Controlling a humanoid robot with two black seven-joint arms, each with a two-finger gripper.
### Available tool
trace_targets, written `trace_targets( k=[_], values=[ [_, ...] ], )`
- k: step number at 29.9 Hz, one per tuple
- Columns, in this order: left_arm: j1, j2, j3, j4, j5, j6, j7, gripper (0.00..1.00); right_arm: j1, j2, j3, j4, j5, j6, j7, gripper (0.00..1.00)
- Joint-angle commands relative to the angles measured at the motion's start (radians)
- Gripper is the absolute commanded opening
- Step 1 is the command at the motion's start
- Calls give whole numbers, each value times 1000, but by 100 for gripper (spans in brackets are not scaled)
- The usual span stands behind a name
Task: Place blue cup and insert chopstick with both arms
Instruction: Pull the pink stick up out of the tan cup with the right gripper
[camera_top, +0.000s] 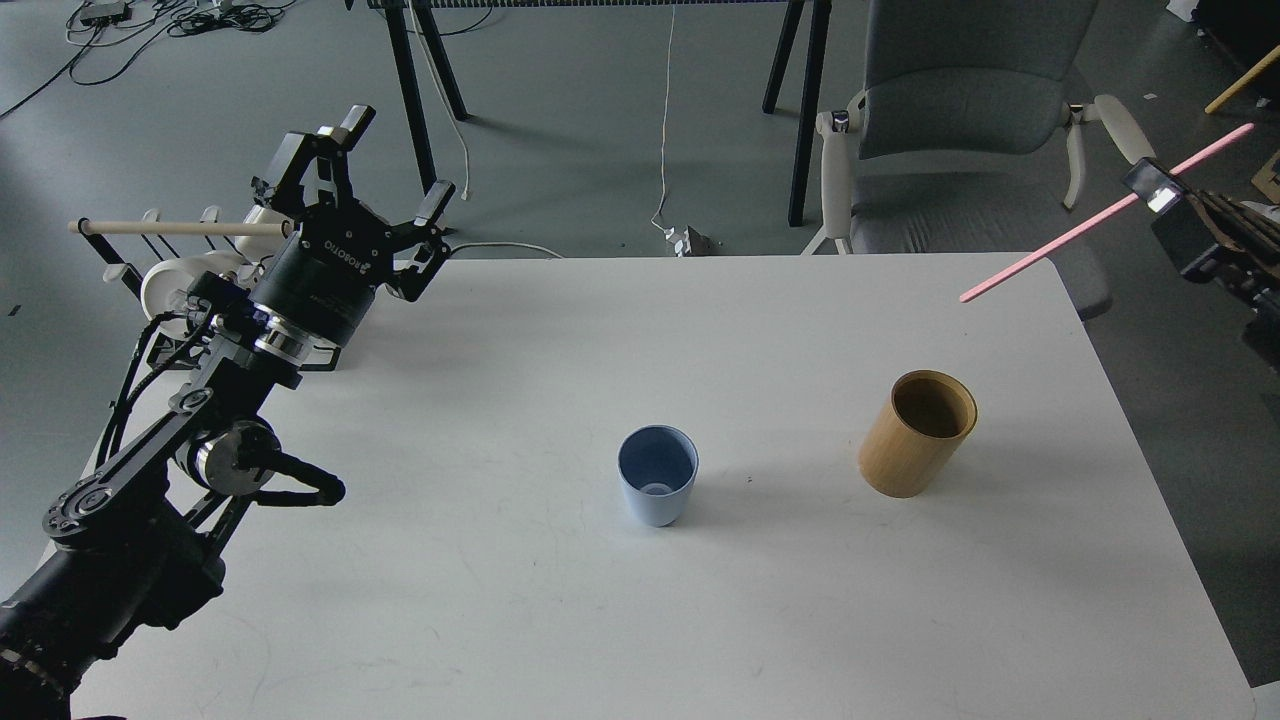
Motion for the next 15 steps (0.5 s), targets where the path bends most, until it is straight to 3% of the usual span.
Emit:
trace_targets(
  k=[1,4,10,15],
  values=[
    [1,-4,1,18,0,0,0,97,118,90,-36,0,-20,0,0,0],
    [1,-17,1,44,0,0,0,97,230,155,-137,-6,-61,0,0,0],
    [14,-30,-1,50,-2,0,0,97,575,273,-553,-32,-61,0,0,0],
    [21,-53,-1,61,-2,0,0,98,765,365,-789,-36,-61,0,0,0]
  ],
)
